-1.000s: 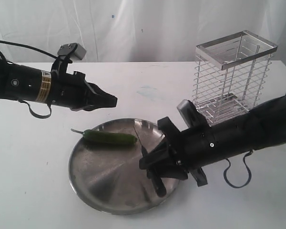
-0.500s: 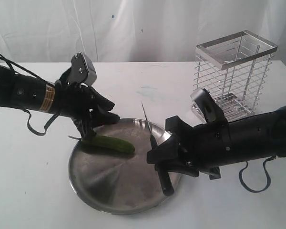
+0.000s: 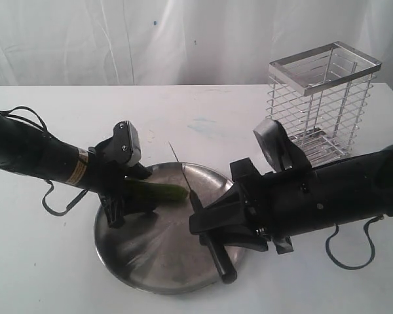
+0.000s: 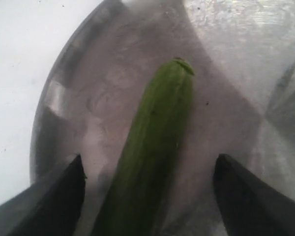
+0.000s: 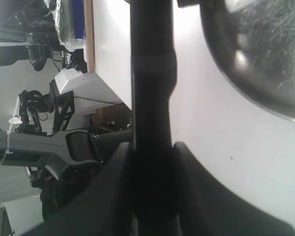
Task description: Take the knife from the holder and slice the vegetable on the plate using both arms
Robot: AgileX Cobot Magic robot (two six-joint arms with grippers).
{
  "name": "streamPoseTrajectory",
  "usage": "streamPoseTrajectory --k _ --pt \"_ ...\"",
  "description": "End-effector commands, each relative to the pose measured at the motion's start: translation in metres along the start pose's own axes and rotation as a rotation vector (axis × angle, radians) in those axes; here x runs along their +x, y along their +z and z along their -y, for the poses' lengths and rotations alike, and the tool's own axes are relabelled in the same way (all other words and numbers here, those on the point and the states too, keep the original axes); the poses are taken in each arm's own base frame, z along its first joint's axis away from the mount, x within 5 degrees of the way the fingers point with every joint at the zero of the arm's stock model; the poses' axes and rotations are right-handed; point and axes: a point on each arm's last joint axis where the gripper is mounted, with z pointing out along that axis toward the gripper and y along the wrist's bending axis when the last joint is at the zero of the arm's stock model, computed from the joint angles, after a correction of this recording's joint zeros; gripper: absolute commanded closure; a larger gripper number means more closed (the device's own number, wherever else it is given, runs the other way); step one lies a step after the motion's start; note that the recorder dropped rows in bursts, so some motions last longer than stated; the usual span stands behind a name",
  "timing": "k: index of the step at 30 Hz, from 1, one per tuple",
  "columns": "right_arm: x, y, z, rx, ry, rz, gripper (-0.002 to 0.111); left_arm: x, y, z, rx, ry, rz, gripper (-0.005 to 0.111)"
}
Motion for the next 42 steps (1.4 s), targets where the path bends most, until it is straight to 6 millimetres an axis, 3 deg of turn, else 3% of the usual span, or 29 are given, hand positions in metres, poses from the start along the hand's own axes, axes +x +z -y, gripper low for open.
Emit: streamPoseTrajectory --k 1,6,10,13,15,19,22,25,28,30,42 --pt "0.001 -0.003 -0.006 -0.048 -0.034 -0.020 0.108 0.006 0.000 -0.007 -0.066 0.008 -0.073 0.064" --pt "0.001 -0.003 -0.006 -0.048 -0.034 -0.020 0.108 0.005 -0.003 -0.008 -0.078 -0.020 -0.073 0.106" --pt "0.001 -0.003 -0.006 -0.049 -0.033 -0.018 0.108 -0.012 -0.018 -0.012 -0.117 -0.081 -0.033 0.107" --pt "0.000 -0.003 -0.005 -0.039 -0.035 -0.007 0.108 -0.020 -0.025 -0.012 -0.135 -0.271 -0.004 0.107" --pt "0.000 -0.003 -0.002 -0.012 -0.028 0.012 0.108 -0.022 -0.019 -0.005 -0.105 -0.371 0.000 0.107" --pt "0.006 -0.002 0.003 -0.008 -0.006 -0.003 0.108 -0.025 -0.003 0.016 -0.087 -0.344 -0.059 0.107" --pt "0.003 -0.002 0.006 0.019 0.013 0.040 0.108 -0.017 0.001 0.027 -0.105 -0.346 -0.120 0.107" --pt "0.001 -0.002 0.004 -0.004 0.029 0.054 0.108 -0.014 0.001 0.030 -0.100 -0.351 -0.131 0.093" --pt "0.001 -0.002 0.005 0.004 0.030 0.063 0.108 -0.016 0.001 0.033 -0.061 -0.353 -0.106 0.061" --pt "-0.003 -0.002 0.005 0.005 0.046 0.098 0.108 -0.022 -0.001 0.035 -0.033 -0.346 -0.076 0.048" --pt "-0.017 0.001 0.007 -0.002 0.080 0.139 0.108 -0.084 -0.037 0.003 -0.127 -0.220 0.115 0.047"
